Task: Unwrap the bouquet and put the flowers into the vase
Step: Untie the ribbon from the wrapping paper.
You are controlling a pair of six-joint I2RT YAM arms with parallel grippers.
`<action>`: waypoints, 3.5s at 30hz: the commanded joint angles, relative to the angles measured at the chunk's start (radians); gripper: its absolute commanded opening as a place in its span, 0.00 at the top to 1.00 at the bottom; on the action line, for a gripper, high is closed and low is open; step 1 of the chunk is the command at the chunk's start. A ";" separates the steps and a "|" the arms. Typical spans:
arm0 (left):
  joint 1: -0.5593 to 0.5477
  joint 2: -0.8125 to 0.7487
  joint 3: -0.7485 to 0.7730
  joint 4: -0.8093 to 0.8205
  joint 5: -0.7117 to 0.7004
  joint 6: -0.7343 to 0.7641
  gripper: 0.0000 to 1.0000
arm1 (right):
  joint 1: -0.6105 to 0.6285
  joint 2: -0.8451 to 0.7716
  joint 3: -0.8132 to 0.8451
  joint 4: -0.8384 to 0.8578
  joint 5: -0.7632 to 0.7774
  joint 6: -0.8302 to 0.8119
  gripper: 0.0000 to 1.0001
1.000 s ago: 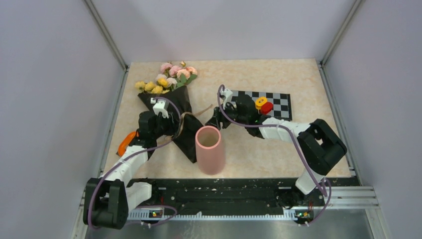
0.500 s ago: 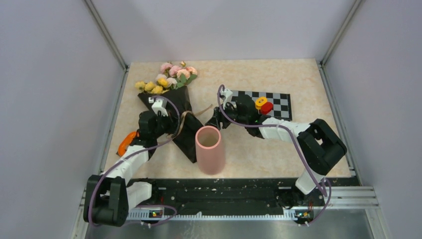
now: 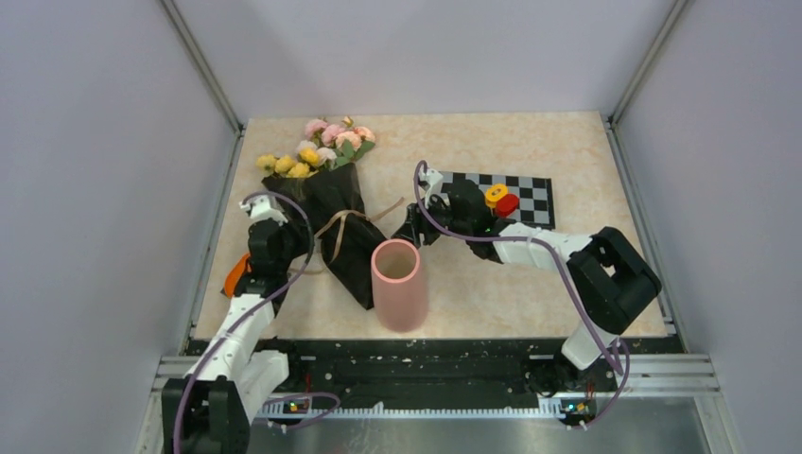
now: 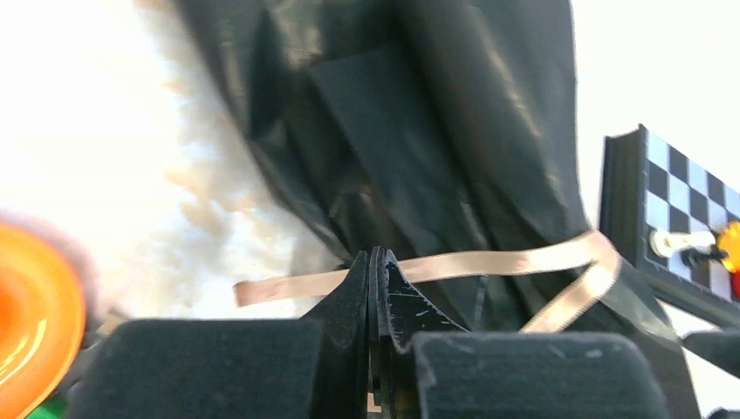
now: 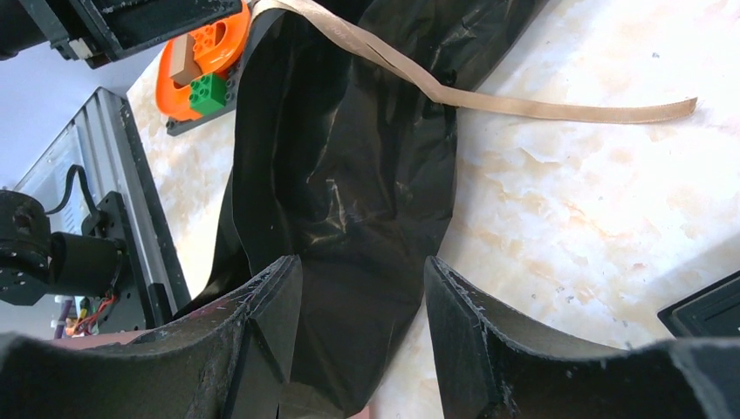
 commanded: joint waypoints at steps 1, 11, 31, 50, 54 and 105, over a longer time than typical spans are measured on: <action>0.093 -0.025 -0.024 -0.065 -0.043 -0.065 1.00 | 0.001 -0.070 0.060 -0.014 0.008 0.010 0.44; 0.224 -0.069 -0.034 -0.049 0.297 0.062 0.75 | 0.027 -0.116 0.100 -0.058 0.021 0.005 0.44; 0.141 0.084 0.042 -0.067 0.297 0.161 0.27 | 0.027 -0.119 0.082 -0.040 0.014 -0.002 0.43; -0.057 0.269 0.184 -0.066 0.001 0.301 0.45 | 0.027 -0.111 0.082 -0.045 0.020 -0.009 0.43; -0.057 0.288 0.189 -0.040 0.021 0.299 0.67 | 0.027 -0.108 0.087 -0.049 0.019 -0.016 0.43; 0.701 -0.147 -0.167 -0.240 0.088 -0.383 1.00 | 0.194 0.412 0.638 -0.229 0.131 0.216 0.50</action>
